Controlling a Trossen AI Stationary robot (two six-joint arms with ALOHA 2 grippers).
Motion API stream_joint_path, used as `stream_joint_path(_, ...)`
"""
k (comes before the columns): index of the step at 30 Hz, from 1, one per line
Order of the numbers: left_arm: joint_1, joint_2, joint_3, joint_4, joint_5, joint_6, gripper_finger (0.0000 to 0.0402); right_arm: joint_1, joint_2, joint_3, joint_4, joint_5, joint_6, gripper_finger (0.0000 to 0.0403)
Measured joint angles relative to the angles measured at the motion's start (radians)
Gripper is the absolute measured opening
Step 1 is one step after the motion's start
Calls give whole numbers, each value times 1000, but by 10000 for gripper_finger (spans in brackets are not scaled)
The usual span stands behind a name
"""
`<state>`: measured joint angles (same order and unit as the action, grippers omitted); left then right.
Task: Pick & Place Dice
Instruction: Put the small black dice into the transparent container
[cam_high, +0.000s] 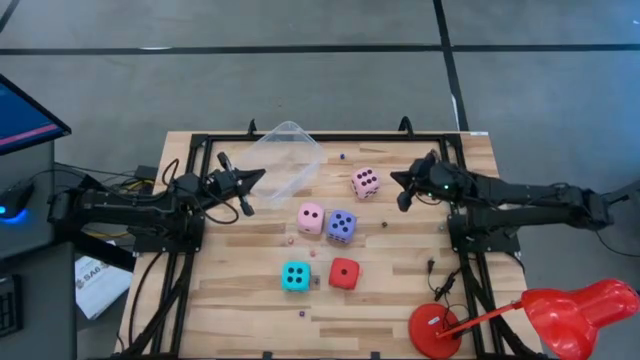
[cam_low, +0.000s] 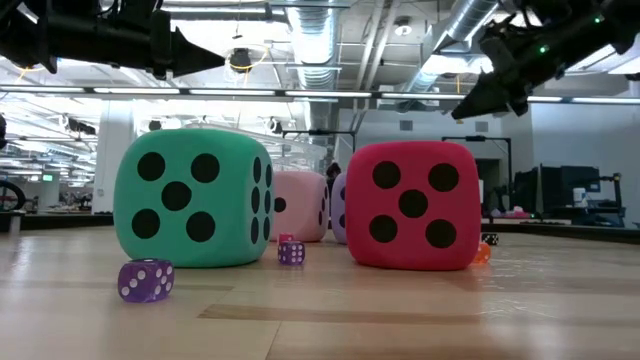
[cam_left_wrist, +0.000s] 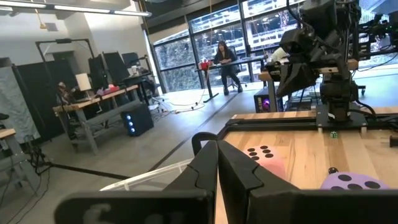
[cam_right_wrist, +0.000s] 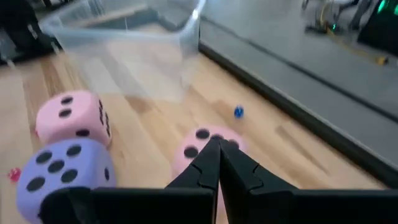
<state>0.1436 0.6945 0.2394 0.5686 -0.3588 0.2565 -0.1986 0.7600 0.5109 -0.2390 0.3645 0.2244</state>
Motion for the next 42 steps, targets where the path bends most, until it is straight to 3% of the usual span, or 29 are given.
stream_joint_path(5, 0, 0, 0, -8, 0, 0, 1, 1, 48, 62, -77, -1, 23, 3)
stream_joint_path(19, 0, -8, 0, -134, 5, 1, 3, 0, 210, 180, -76, -1, 67, 3)
stream_joint_path(29, 22, -114, 0, -254, 181, -22, 2, -1, 292, 252, -95, -1, 64, 3)
stream_joint_path(37, 22, -247, 0, -448, 194, -51, 3, -1, 300, 264, -105, 0, 54, 3)
stream_joint_path(42, 22, -301, 0, -485, 302, -52, 3, -1, 300, 264, -105, 0, 54, 3)
